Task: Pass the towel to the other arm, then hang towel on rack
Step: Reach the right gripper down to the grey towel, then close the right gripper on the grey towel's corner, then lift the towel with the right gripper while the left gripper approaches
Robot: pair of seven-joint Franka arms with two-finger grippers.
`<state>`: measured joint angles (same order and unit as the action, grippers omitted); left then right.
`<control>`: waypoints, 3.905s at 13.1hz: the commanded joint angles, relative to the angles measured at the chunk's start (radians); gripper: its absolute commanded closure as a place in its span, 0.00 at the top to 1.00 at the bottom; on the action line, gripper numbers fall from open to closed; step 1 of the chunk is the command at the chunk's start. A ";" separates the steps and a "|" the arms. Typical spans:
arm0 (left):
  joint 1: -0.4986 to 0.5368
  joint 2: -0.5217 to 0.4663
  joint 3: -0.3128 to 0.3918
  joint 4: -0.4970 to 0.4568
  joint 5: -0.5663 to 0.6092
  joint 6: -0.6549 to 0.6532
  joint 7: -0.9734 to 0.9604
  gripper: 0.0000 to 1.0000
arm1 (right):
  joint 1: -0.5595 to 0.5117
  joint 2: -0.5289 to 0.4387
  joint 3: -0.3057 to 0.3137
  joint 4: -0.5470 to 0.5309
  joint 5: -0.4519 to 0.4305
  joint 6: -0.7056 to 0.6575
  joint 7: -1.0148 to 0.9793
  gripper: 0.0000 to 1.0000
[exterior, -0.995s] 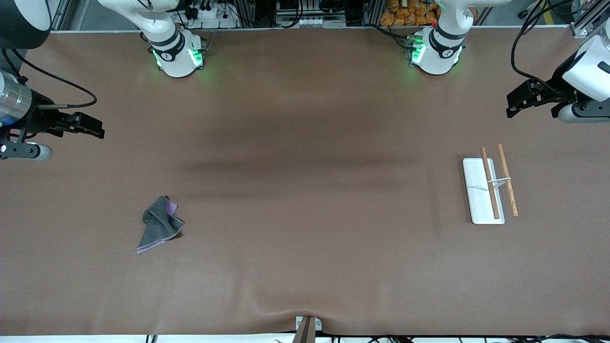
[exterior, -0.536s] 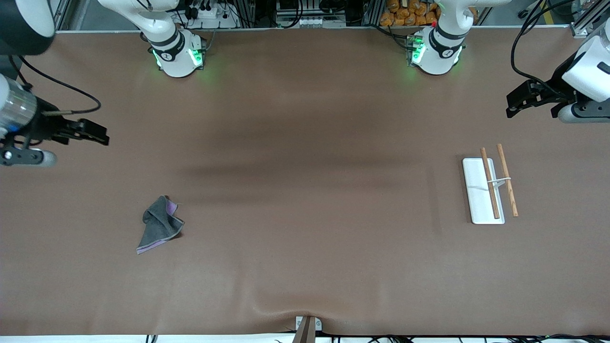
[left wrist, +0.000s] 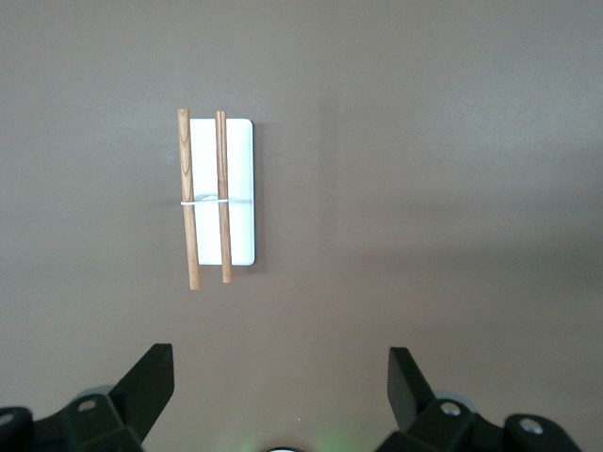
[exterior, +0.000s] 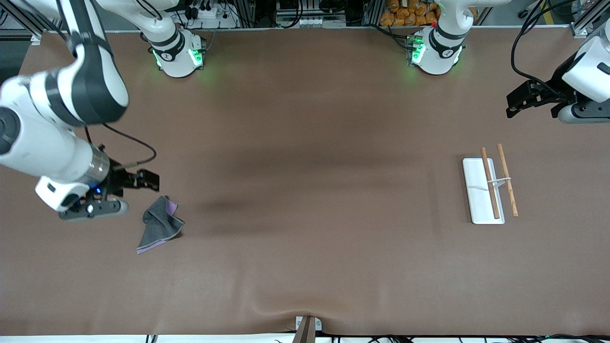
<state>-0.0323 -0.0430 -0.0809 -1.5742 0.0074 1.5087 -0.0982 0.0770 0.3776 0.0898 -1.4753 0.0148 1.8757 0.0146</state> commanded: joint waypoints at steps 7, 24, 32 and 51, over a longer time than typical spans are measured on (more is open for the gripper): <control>0.000 -0.003 0.000 0.005 0.006 -0.010 0.005 1.00 | -0.017 0.205 -0.005 0.015 -0.006 0.277 -0.097 1.00; -0.004 0.005 0.001 0.003 0.006 -0.008 0.005 1.00 | -0.023 0.368 -0.015 -0.011 -0.180 0.264 0.034 0.85; -0.006 0.026 0.001 0.000 0.006 0.004 0.005 1.00 | -0.029 0.373 -0.013 -0.037 -0.171 0.266 0.025 0.55; 0.002 0.051 0.001 -0.099 0.008 0.100 0.014 1.00 | -0.002 0.150 0.039 0.113 0.172 -0.292 0.389 0.00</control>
<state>-0.0283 0.0073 -0.0797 -1.6443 0.0074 1.5695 -0.0967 0.0557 0.5929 0.1055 -1.3437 0.1322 1.6381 0.2670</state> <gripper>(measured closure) 0.000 0.982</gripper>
